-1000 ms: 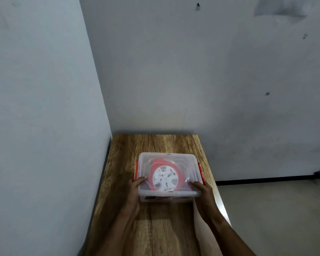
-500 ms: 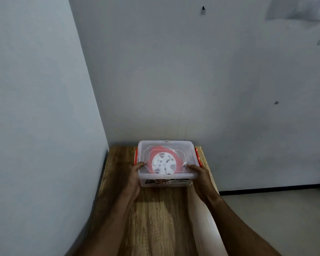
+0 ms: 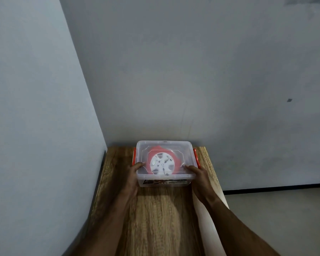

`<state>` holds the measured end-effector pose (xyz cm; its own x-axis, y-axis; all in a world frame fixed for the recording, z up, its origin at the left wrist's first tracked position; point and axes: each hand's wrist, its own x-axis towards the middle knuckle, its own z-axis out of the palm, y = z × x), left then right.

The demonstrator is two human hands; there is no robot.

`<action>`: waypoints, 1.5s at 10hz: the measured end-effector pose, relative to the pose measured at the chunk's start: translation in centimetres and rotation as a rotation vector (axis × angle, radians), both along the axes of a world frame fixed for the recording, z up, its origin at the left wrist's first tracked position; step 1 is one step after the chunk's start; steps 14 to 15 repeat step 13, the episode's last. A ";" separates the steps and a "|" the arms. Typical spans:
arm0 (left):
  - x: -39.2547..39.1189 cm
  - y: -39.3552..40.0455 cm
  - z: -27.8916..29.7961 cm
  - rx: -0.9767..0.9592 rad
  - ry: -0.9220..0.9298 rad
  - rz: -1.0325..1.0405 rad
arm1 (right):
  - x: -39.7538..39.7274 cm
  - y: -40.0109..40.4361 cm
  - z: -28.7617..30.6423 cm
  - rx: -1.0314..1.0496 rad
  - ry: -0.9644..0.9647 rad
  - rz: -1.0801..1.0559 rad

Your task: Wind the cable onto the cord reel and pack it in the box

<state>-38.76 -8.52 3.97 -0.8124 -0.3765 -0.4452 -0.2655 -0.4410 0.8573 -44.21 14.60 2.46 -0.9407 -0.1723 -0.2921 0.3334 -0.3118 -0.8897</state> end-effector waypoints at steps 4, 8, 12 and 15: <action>2.6 -0.4 1.6 -1.475 0.134 -0.189 | 1.8 0.0 1.8 1.088 0.902 -0.066; 2.0 1.7 -1.2 -1.932 0.175 -0.620 | 1.8 -0.8 1.5 1.608 1.190 0.533; 2.2 2.5 -0.5 -1.974 0.116 -0.575 | 1.6 -0.3 1.8 1.655 1.123 0.539; 2.0 3.2 0.1 -2.023 0.122 -0.479 | 1.9 0.4 2.2 1.667 1.098 0.519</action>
